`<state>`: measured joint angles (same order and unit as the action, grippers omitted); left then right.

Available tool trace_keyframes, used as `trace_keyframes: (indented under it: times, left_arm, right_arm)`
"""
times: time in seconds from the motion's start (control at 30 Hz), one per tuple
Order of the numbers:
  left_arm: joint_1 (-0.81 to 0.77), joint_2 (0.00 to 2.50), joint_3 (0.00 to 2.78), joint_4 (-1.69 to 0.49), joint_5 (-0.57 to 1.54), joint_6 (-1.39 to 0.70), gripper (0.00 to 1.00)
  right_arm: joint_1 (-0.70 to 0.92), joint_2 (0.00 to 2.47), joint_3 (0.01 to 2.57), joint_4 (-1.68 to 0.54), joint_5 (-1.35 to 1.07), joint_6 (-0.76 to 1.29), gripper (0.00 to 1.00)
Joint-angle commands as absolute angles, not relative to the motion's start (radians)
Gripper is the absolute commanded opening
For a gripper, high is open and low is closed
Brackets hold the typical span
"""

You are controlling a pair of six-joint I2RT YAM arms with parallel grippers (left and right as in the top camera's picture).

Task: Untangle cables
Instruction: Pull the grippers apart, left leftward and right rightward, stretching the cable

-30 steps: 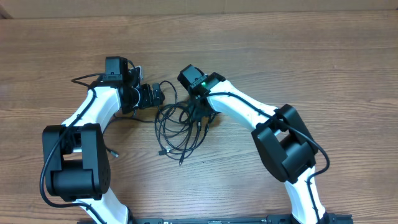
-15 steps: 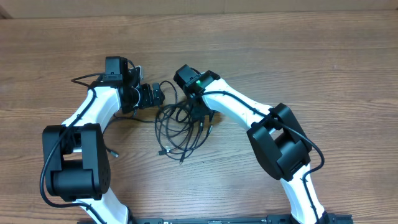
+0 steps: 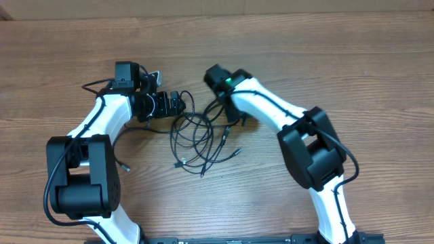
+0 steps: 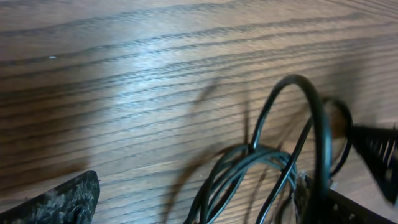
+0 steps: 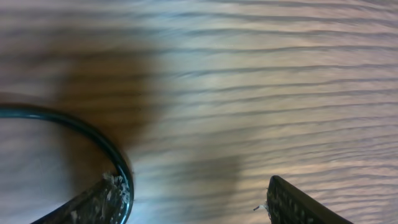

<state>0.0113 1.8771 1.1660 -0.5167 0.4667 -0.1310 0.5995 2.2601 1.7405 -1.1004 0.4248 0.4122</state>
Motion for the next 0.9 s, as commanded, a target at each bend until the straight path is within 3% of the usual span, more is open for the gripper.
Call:
trace_keyframes:
  times: [0.0, 0.5, 0.7, 0.87]
  left_arm:
    - [0.013, 1.889, 1.187, -0.516, 0.5, -0.089, 1.0]
    - [0.013, 1.888, 1.187, -0.527, 0.366, -0.147, 0.99]
    - [-0.003, 1.889, 1.187, -0.515, 0.555, -0.114, 1.0]
    - [-0.078, 1.89, 1.187, -0.496, 0.554, -0.116, 0.99]
  right_arm:
    - [0.51, 2.3, 1.734, -1.107, 0.372, 0.45, 0.76]
    - [0.292, 2.3, 1.628, -1.142, 0.278, 0.532, 0.81]
    - [0.279, 2.3, 1.553, -1.098, 0.231, 0.53, 0.85]
    - [0.288, 2.3, 1.517, -1.059, 0.166, 0.524, 0.86]
